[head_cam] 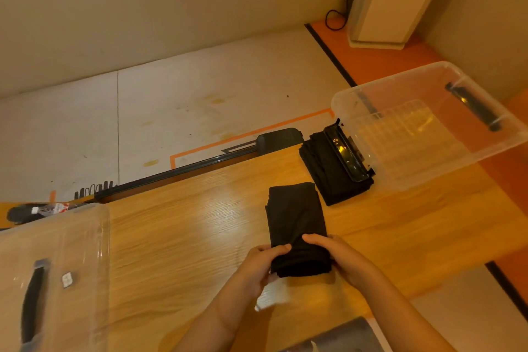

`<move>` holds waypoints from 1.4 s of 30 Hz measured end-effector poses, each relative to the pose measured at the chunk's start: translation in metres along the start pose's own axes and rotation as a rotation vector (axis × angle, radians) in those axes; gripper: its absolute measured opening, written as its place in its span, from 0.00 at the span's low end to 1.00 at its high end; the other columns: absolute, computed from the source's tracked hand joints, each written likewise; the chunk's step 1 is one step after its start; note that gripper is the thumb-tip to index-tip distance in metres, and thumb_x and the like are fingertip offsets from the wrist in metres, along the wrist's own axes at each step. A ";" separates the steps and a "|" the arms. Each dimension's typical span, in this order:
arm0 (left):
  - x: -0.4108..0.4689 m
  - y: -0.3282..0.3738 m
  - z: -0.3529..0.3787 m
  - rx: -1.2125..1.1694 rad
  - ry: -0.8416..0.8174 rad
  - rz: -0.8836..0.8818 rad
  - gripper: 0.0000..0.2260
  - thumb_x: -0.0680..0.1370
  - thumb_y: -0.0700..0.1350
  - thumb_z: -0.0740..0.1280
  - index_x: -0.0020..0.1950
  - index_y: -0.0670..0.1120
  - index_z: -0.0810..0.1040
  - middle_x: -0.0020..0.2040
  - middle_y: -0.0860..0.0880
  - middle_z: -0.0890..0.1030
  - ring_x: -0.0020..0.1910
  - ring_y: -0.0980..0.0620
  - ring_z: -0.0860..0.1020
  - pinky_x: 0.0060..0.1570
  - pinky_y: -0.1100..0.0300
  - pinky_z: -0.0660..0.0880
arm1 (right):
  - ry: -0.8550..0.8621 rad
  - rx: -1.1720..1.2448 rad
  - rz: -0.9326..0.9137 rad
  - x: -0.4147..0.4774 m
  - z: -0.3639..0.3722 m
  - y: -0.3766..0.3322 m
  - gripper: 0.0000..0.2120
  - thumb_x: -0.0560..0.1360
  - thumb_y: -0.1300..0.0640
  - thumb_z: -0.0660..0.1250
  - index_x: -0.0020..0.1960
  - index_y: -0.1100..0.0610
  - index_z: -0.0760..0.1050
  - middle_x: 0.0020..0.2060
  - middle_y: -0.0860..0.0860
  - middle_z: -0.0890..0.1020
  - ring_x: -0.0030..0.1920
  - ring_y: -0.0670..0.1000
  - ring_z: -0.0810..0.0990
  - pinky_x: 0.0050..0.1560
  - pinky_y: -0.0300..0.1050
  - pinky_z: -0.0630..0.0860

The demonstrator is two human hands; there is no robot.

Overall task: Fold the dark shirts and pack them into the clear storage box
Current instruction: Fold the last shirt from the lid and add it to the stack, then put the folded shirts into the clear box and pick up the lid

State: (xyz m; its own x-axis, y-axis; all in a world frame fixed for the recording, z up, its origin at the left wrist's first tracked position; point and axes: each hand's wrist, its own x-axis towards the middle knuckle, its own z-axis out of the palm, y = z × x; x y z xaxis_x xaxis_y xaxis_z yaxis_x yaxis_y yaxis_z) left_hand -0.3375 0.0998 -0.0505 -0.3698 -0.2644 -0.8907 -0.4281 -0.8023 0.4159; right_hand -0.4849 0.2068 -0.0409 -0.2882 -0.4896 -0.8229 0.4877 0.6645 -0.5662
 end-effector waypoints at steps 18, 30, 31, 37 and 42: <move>-0.058 -0.048 0.086 -0.993 -0.510 0.005 0.51 0.57 0.61 0.78 0.74 0.41 0.67 0.71 0.32 0.67 0.68 0.28 0.67 0.73 0.38 0.56 | -0.465 -0.073 -0.210 -0.074 -0.069 -0.069 0.29 0.62 0.51 0.75 0.62 0.54 0.75 0.52 0.52 0.84 0.54 0.52 0.83 0.50 0.44 0.79; -0.079 -0.001 0.160 -0.803 -0.361 0.329 0.52 0.48 0.54 0.85 0.69 0.40 0.73 0.65 0.33 0.74 0.62 0.33 0.75 0.59 0.37 0.73 | -0.502 -0.203 -0.153 -0.093 -0.139 -0.090 0.31 0.61 0.48 0.74 0.62 0.54 0.74 0.55 0.56 0.82 0.54 0.54 0.82 0.49 0.44 0.79; -0.078 0.004 0.164 -0.785 -0.344 0.335 0.52 0.48 0.54 0.86 0.69 0.40 0.73 0.65 0.33 0.75 0.62 0.33 0.75 0.61 0.38 0.73 | -0.488 -0.205 -0.157 -0.095 -0.142 -0.093 0.30 0.61 0.48 0.74 0.62 0.53 0.74 0.55 0.55 0.82 0.53 0.54 0.83 0.47 0.43 0.79; -0.065 0.056 0.184 -0.675 -0.355 0.392 0.46 0.48 0.50 0.86 0.64 0.42 0.76 0.63 0.37 0.78 0.60 0.37 0.78 0.59 0.41 0.75 | -0.392 -0.224 -0.222 -0.095 -0.176 -0.122 0.36 0.56 0.45 0.77 0.63 0.52 0.74 0.53 0.53 0.83 0.51 0.53 0.83 0.41 0.40 0.79; -0.052 0.108 0.219 -0.465 -0.350 0.357 0.47 0.47 0.47 0.86 0.64 0.44 0.75 0.57 0.40 0.82 0.55 0.39 0.81 0.46 0.44 0.81 | -0.289 -0.184 -0.266 -0.084 -0.213 -0.150 0.39 0.56 0.44 0.78 0.65 0.49 0.72 0.57 0.52 0.81 0.55 0.53 0.82 0.48 0.44 0.80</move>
State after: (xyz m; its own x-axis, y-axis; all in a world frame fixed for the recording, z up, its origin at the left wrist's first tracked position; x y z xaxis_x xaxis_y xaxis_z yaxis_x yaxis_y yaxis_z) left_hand -0.5450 0.1444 0.0813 -0.7011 -0.4300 -0.5689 0.1395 -0.8651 0.4819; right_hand -0.7093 0.2689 0.1030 -0.1283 -0.7781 -0.6149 0.2655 0.5705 -0.7772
